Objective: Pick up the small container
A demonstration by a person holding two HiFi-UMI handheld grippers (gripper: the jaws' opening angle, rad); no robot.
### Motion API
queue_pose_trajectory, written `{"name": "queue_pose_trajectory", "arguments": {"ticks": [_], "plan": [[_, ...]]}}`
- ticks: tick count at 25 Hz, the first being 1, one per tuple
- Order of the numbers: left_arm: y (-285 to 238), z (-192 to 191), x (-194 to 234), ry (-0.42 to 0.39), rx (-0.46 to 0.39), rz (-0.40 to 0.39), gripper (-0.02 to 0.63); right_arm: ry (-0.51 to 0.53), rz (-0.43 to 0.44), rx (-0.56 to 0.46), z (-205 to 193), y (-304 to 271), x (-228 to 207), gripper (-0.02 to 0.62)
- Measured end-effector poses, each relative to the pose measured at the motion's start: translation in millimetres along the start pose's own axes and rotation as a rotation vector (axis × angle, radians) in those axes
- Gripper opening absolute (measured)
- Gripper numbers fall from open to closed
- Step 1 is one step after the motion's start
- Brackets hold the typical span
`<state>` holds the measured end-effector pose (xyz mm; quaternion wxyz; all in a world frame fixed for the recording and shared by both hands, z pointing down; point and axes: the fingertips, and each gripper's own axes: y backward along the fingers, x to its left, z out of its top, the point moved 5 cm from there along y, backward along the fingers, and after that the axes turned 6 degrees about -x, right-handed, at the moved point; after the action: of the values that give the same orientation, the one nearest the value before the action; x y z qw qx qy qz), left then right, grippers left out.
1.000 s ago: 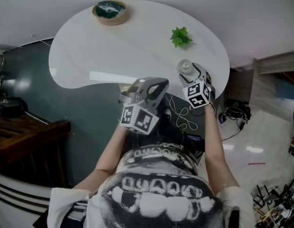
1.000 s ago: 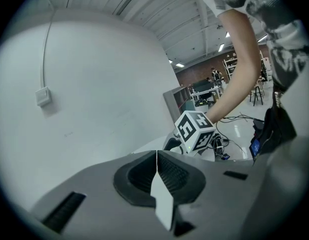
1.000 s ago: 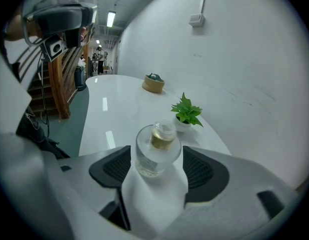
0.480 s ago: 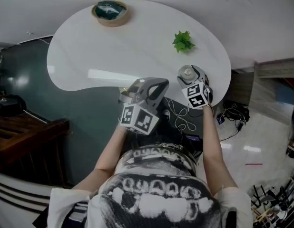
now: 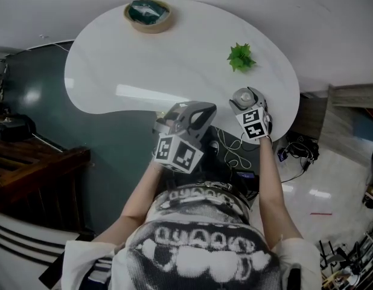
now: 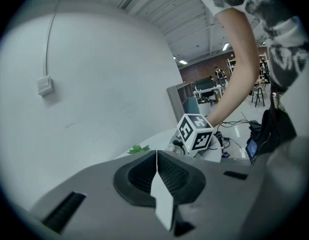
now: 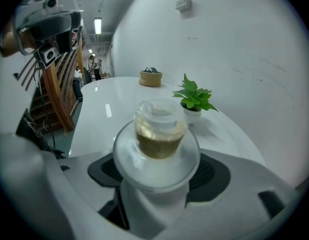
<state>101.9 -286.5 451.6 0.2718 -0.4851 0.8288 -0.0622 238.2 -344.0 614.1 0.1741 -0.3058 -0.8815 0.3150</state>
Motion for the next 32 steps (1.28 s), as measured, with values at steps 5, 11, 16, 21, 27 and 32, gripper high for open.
{"name": "queue_pose_trajectory", "arguments": {"ticks": [5,11,16,21,27,32], "plan": [[1.9,-4.7,4.1,0.004,0.009,0.000,0.005,-0.013,-0.012,-0.007,1.9,0.5,0.6,0.341],[4.3,-8.1,0.7,0.004,0.009,-0.013,0.005,-0.015,-0.015,-0.002,3.7,5.1,7.1,0.339],[6.0,-9.2,-1.4,0.003,0.011,-0.021,0.005,-0.028,-0.015,-0.021,13.9,15.1,9.0,0.339],[6.4,-7.6,-4.7,-0.001,0.006,-0.021,0.005,-0.012,-0.011,-0.035,25.7,33.5,13.2,0.339],[8.5,0.0,-12.4,-0.008,-0.001,-0.016,0.005,-0.004,-0.021,-0.068,38.7,63.1,15.7,0.339],[16.7,3.0,-22.3,-0.008,0.004,-0.008,0.005,-0.015,-0.025,-0.111,44.5,85.2,23.2,0.339]]}}
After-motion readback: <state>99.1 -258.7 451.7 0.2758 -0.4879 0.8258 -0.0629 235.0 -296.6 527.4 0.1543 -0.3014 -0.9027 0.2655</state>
